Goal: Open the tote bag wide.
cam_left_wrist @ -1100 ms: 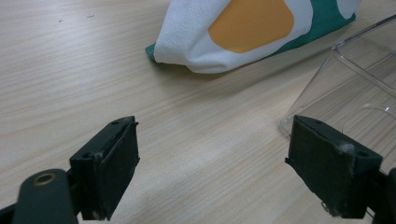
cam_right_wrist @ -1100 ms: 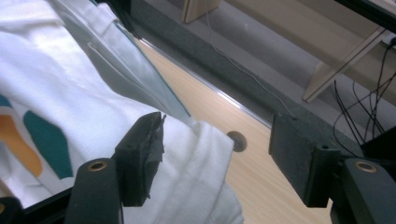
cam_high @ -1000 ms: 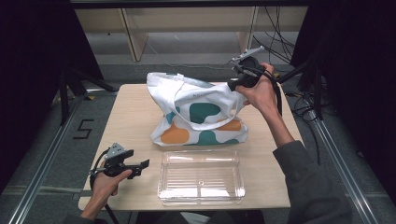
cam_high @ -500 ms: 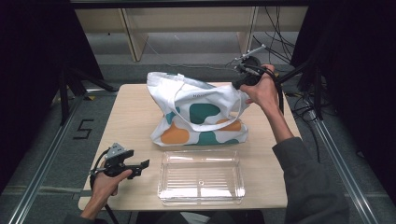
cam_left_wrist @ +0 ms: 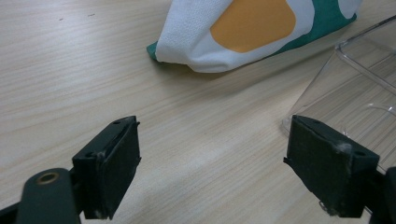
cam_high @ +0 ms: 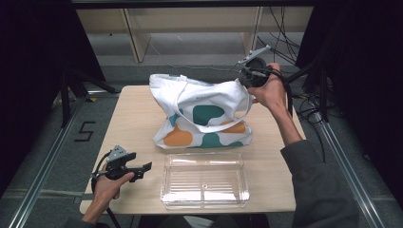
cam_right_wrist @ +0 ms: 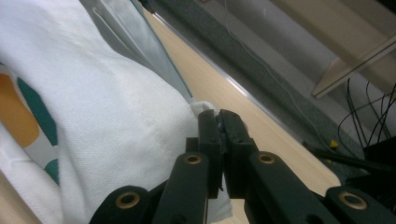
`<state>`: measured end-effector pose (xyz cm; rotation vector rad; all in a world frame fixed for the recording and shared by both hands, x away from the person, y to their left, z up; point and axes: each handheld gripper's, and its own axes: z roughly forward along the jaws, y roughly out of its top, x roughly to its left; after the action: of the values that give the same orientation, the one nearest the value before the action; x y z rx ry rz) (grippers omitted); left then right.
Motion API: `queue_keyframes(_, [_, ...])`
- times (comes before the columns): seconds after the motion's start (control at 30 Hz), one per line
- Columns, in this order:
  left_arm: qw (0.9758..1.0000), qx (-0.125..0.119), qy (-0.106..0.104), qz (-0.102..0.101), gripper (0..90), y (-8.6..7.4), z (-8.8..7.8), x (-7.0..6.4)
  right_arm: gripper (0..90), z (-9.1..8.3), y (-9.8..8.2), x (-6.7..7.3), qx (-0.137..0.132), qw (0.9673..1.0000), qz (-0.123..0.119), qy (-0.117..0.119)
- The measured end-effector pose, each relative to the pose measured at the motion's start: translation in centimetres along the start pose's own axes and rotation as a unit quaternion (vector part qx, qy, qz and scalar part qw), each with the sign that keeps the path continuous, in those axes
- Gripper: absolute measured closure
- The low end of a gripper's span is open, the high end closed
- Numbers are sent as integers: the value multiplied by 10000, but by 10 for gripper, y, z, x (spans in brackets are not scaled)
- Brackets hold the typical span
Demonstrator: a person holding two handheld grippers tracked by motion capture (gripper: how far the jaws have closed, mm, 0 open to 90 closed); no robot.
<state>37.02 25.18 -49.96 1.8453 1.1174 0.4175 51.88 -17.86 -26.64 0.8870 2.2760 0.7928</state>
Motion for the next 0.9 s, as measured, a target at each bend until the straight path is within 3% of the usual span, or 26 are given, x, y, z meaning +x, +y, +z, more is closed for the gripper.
queue_keyframes(0.2, [10000,-3,25,-26,174,0,0,0,891,-39,6,11,-433,9983,-366,145])
queue_keyframes(0.23, [10000,-28,25,-64,174,0,0,0,891,-45,6,13,-539,9974,-458,156])
queue_keyframes(0.3, [10000,11,14,44,174,0,0,1,892,-54,4,20,-608,9964,-542,232])
queue_keyframes(0.37, [10000,-6,10,29,174,0,0,1,892,-62,1,23,-752,9937,-800,235])
queue_keyframes(0.47, [10000,14,13,33,175,0,0,1,892,-66,-7,30,-898,9923,-781,356])
queue_keyframes(0.57, [10000,8,30,17,174,0,0,1,892,-63,-20,36,-988,9908,-836,401])
queue_keyframes(0.7, [10000,10,27,29,175,0,0,1,892,-49,-38,43,-793,9923,-794,520])
queue_keyframes(0.9, [10000,26,44,1,180,0,1,1,892,-20,-57,41,-564,9944,-695,567])
